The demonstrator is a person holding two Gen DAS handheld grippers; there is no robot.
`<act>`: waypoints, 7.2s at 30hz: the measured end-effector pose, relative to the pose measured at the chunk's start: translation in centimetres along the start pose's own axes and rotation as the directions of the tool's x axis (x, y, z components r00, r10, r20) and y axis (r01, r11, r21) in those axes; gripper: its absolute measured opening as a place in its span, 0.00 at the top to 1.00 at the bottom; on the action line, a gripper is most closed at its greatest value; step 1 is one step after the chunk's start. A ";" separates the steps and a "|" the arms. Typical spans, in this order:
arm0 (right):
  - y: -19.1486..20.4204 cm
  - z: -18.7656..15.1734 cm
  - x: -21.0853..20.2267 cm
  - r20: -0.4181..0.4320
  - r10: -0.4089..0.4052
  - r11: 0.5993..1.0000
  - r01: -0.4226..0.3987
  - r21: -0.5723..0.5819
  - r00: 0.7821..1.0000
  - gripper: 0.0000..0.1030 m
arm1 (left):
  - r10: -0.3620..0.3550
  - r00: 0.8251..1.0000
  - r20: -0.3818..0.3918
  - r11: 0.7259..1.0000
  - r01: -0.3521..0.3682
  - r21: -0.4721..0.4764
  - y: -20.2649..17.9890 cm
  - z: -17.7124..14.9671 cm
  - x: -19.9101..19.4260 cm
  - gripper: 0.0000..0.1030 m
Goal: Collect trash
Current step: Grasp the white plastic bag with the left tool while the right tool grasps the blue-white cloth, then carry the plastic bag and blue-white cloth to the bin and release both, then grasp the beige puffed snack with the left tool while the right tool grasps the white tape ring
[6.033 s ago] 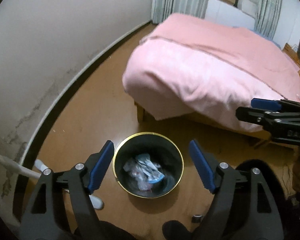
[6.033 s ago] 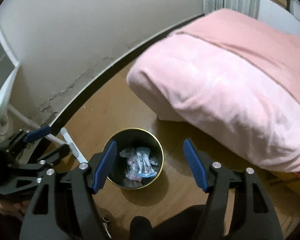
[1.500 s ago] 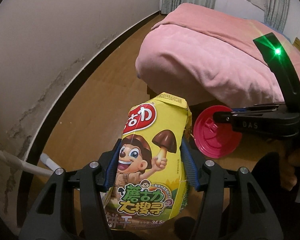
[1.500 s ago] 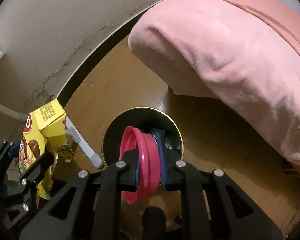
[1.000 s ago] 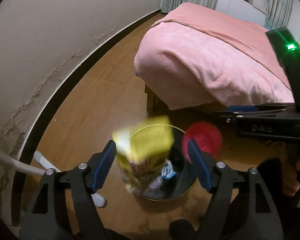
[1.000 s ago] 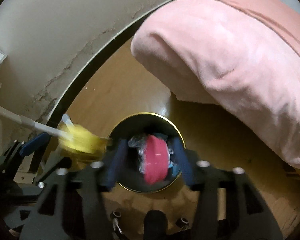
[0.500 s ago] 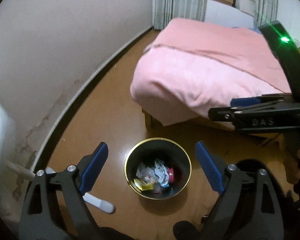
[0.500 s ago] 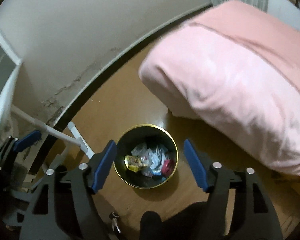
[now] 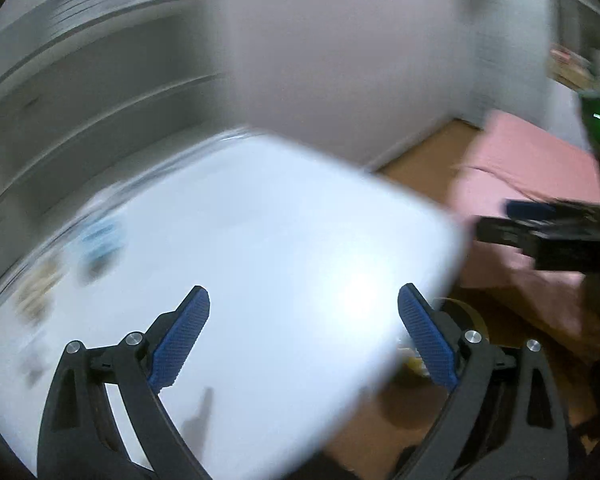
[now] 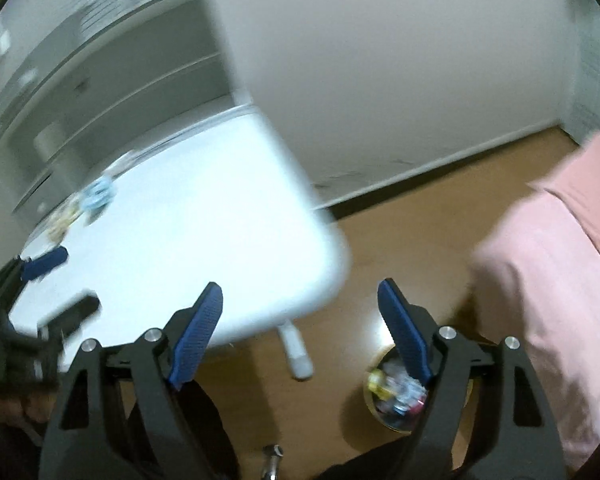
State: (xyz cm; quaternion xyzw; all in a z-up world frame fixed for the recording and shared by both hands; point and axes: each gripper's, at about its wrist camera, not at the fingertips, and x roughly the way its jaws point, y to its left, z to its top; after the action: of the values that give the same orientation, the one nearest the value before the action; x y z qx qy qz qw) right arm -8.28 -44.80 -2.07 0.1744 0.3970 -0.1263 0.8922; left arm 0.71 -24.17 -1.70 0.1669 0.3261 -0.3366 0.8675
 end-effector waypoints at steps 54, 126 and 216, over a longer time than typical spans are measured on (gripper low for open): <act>12.2 5.7 6.2 -0.020 0.043 0.981 -0.046 -0.188 0.999 0.82 | 0.101 0.988 -0.119 0.956 -0.129 -0.263 12.9 -3.9 -0.1 0.79; -29.0 -17.8 9.5 -0.287 -0.145 0.840 0.271 0.469 0.947 0.48 | -0.406 0.818 -0.407 0.843 0.507 0.179 -31.2 -7.9 25.6 0.32; 15.4 6.3 6.5 -0.027 0.105 0.967 -0.108 -0.229 0.994 0.44 | 0.020 0.999 -0.046 0.981 -0.029 -0.194 14.3 -1.6 -1.0 0.81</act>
State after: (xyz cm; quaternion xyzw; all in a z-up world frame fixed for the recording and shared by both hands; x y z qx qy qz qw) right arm 5.75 -34.01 0.17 0.0918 0.4054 -0.0299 0.9090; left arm 9.35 -12.64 -1.22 0.0926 0.3741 -0.2887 0.8764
